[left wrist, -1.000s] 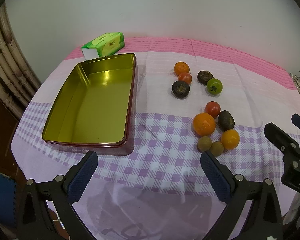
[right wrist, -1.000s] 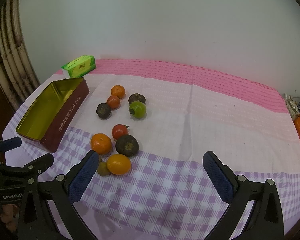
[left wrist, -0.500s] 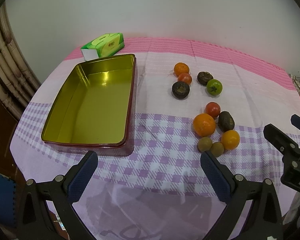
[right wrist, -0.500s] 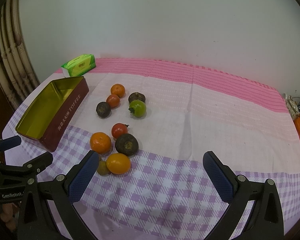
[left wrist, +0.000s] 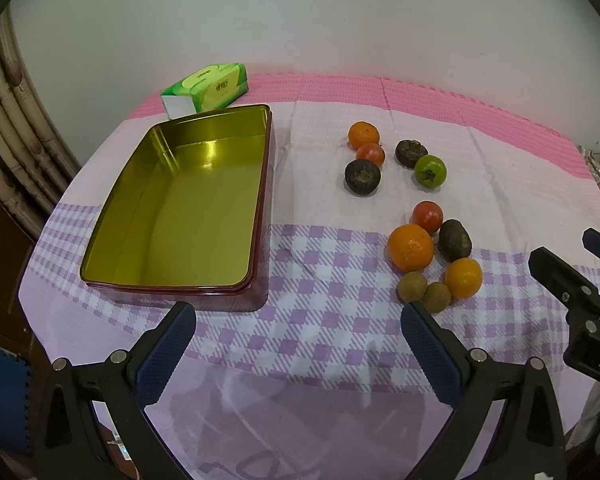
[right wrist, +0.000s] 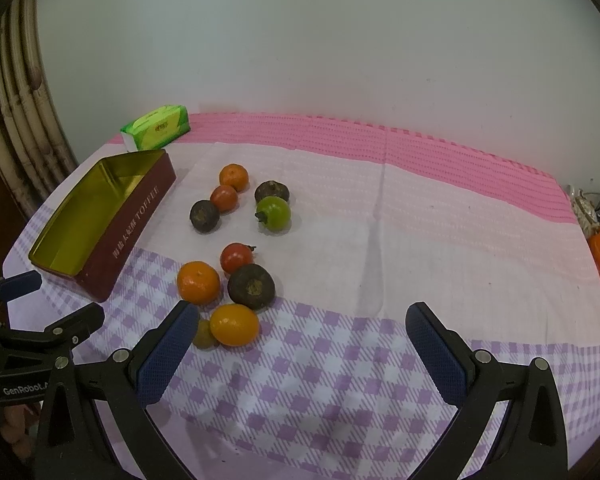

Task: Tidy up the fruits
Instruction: 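Move the left tool to the two small brown fruits and close on them, then carry the two brown fruits with the left tool into the gold tray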

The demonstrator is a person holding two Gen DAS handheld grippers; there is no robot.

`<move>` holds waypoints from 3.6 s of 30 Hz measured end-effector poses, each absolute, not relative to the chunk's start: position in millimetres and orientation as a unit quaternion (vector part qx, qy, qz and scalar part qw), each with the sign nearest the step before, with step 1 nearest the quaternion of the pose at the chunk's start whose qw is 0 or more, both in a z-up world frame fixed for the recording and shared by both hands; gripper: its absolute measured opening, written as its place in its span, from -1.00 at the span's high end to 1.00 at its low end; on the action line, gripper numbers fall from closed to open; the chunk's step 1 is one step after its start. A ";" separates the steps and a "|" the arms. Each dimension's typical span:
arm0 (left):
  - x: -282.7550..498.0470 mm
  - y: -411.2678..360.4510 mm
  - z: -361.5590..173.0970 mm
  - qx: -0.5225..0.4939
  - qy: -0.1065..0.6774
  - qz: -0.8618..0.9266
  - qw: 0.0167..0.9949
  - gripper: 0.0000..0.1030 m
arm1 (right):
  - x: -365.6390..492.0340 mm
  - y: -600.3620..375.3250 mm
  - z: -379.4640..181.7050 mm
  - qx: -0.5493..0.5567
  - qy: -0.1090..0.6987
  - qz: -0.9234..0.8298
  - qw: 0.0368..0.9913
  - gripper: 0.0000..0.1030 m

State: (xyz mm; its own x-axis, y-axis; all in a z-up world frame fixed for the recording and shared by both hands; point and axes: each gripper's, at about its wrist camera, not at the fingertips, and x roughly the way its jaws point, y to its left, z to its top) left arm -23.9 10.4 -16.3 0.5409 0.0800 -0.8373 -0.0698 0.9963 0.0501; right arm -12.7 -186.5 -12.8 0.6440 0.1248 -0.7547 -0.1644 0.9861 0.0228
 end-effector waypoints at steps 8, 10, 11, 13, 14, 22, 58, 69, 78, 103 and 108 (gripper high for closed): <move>-24.3 9.6 -19.0 0.006 0.480 0.032 0.876 -0.98 | -9.6 -189.1 -15.9 -0.023 0.419 0.073 0.905 -1.00; -24.3 10.2 -19.9 0.004 0.482 0.031 0.876 -0.98 | -8.6 -190.1 -17.9 -0.026 0.421 0.068 0.904 -1.00; -24.1 10.2 -20.6 0.004 0.482 0.031 0.876 -0.97 | -8.1 -191.1 -18.7 -0.027 0.423 0.066 0.904 -1.00; -23.1 10.5 -22.1 0.002 0.485 0.030 0.874 -0.97 | -7.1 -192.1 -20.6 -0.029 0.426 0.064 0.902 -0.99; -22.9 10.8 -23.3 -0.001 0.487 0.028 0.873 -0.97 | -6.5 -192.1 -21.7 -0.032 0.427 0.061 0.902 -0.99; -19.5 5.8 -28.3 0.002 0.490 0.011 0.871 -0.97 | -0.8 -198.0 -33.1 -0.041 0.444 0.047 0.894 -0.99; 24.7 -63.8 -75.9 0.051 0.544 -0.118 0.830 -0.25 | 16.0 -232.4 -45.3 -0.003 0.471 0.008 0.882 -0.99; 26.8 -71.2 -79.0 0.050 0.543 -0.129 0.828 0.15 | 15.2 -230.5 -47.0 -0.003 0.471 0.010 0.882 -0.99; 12.5 -57.8 -67.4 0.041 0.539 -0.133 0.830 0.15 | 15.1 -225.6 -51.6 -0.006 0.476 0.014 0.879 -0.99; 17.4 14.6 -13.4 0.020 0.488 -0.075 0.869 0.15 | 14.7 -209.8 -66.3 -0.018 0.492 0.027 0.870 -0.99; 22.4 49.6 -12.7 0.018 0.487 -0.036 0.872 0.15 | 14.3 -208.3 -67.7 -0.021 0.494 0.028 0.869 -1.00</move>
